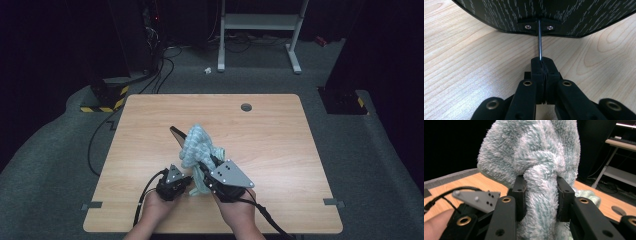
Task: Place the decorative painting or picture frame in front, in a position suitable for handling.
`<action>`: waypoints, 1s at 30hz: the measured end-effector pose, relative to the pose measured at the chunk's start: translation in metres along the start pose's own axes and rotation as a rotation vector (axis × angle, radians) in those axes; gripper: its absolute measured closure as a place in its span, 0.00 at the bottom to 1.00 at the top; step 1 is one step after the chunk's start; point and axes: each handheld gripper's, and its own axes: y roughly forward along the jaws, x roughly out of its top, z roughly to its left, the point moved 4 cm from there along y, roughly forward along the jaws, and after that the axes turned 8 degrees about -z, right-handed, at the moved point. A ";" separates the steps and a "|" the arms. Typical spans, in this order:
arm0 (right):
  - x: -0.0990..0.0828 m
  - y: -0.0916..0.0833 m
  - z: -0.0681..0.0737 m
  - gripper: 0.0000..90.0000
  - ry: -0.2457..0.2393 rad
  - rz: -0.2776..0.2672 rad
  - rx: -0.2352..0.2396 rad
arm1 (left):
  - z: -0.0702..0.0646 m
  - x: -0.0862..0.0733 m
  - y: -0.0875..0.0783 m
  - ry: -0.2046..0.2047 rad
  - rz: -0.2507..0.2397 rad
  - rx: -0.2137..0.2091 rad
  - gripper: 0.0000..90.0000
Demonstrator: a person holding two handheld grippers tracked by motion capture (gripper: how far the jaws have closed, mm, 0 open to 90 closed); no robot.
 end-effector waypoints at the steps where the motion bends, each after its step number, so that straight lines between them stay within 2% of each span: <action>1: -0.002 -0.001 0.000 0.74 0.002 0.003 0.001 | 0.000 0.000 0.000 0.000 -0.001 0.000 0.98; 15: -0.036 -0.010 -0.006 0.73 0.016 0.043 0.002 | 0.000 0.000 0.000 0.003 -0.002 0.003 0.98; 30: -0.063 -0.021 -0.015 0.73 0.045 0.082 -0.028 | 0.000 0.000 0.000 0.000 0.000 0.002 0.98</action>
